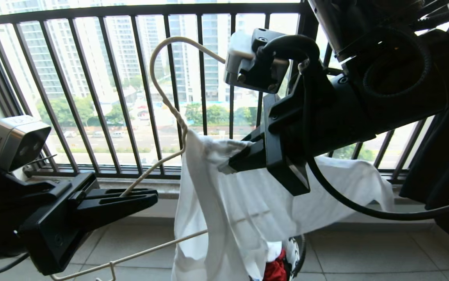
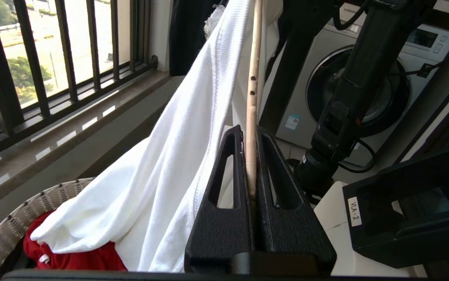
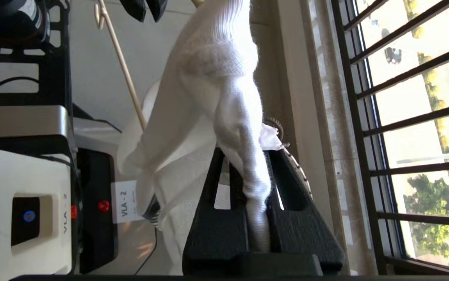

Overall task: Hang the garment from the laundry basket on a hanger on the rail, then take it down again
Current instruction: Hang the clothes on the clothes rack

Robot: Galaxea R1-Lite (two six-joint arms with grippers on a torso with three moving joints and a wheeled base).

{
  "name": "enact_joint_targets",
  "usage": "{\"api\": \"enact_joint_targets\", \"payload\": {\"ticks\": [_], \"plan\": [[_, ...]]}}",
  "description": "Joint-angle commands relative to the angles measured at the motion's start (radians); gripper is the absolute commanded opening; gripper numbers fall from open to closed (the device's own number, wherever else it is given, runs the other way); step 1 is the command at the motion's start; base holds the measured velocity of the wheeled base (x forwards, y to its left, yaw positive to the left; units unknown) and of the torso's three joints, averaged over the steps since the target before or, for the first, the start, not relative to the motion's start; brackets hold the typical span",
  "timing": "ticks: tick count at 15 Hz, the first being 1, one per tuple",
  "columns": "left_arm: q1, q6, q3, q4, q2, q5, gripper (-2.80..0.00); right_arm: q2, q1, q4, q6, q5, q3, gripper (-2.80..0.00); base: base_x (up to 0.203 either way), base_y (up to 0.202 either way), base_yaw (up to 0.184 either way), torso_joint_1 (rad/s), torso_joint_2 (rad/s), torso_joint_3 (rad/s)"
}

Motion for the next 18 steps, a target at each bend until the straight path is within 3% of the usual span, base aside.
{"api": "enact_joint_targets", "payload": {"ticks": [1,9,10,14,18], "plan": [[-0.002,-0.001,0.005,-0.005,-0.019,-0.008,-2.80,-0.011,0.000,-0.004,-0.001,0.001,-0.004,-2.80,0.000,0.000,0.000,0.000,0.00,0.000],[0.000,-0.004,-0.012,0.006,-0.006,0.003,-2.80,-0.046,0.001,-0.002,-0.001,0.001,-0.004,-2.80,0.000,0.000,0.000,0.000,0.00,0.000],[0.003,-0.004,-0.012,0.005,-0.004,0.003,0.00,-0.046,0.000,-0.002,-0.001,0.001,-0.004,-2.80,0.000,0.000,0.000,0.000,0.00,0.000],[0.026,-0.006,-0.030,0.006,-0.004,0.004,0.00,-0.046,0.000,0.004,-0.001,-0.002,-0.002,-2.80,0.000,0.000,0.000,0.000,0.00,0.000],[0.162,-0.014,-0.088,0.007,-0.063,0.014,0.00,-0.043,-0.027,0.001,-0.001,-0.005,0.002,-2.80,0.000,0.000,0.000,0.000,0.00,0.000]]}}
